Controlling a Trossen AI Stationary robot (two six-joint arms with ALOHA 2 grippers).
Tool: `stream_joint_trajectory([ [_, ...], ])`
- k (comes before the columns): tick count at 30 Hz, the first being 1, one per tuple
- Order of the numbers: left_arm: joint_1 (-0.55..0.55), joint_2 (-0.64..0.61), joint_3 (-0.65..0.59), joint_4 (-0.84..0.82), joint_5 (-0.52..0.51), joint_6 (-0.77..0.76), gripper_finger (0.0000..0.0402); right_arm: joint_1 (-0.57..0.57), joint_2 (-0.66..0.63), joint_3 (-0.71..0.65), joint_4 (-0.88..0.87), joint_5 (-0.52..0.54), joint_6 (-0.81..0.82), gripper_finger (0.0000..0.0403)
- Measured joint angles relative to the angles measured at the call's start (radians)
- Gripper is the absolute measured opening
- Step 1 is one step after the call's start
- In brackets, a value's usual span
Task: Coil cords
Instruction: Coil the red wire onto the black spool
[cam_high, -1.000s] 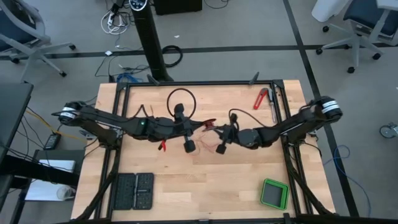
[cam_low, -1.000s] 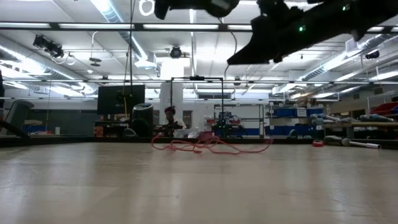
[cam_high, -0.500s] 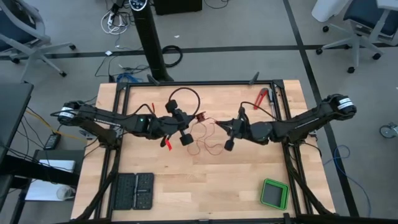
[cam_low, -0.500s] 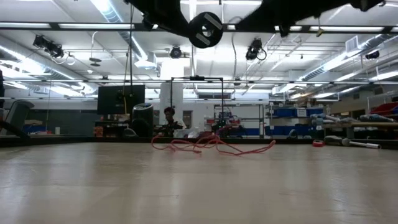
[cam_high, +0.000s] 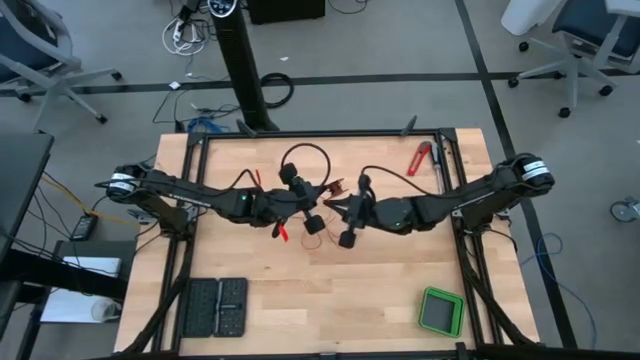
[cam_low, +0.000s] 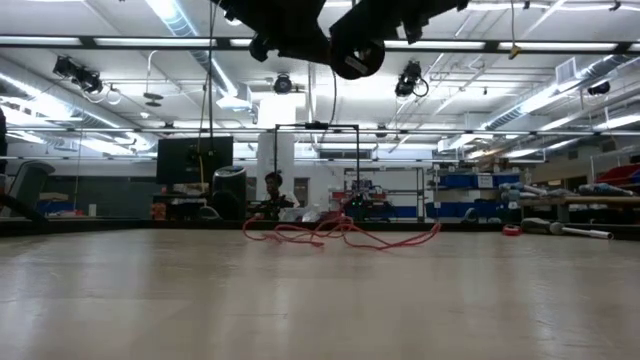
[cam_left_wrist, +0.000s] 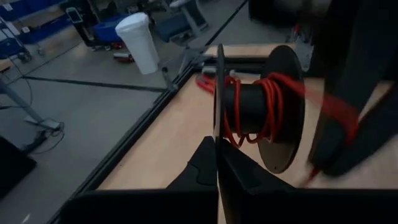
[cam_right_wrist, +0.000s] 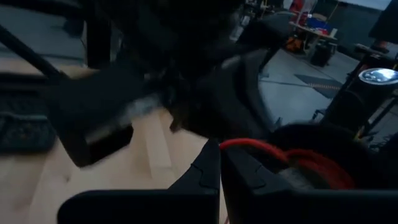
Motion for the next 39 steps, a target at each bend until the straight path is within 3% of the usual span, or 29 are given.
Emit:
stream_joint_trajectory([
  [6, -0.015, -0.003, 0.0, 0.042, 0.009, -0.029, 0.0001, 0.0, 0.013, 0.001, -0.046, 0.005, -0.02, 0.0017],
  [13, -0.014, -0.005, 0.0, 0.107, 0.075, -0.068, 0.0001, 0.007, 0.0, 0.001, -0.104, 0.01, -0.009, 0.0093],
  [19, -0.021, -0.051, 0.0, 0.066, 0.093, -0.069, 0.0001, 0.037, -0.033, -0.002, -0.231, 0.038, 0.013, 0.014],
  [39, -0.054, -0.093, 0.0, 0.121, 0.092, -0.035, 0.0001, 0.038, -0.039, -0.191, 0.111, -0.013, 0.015, 0.0139],
])
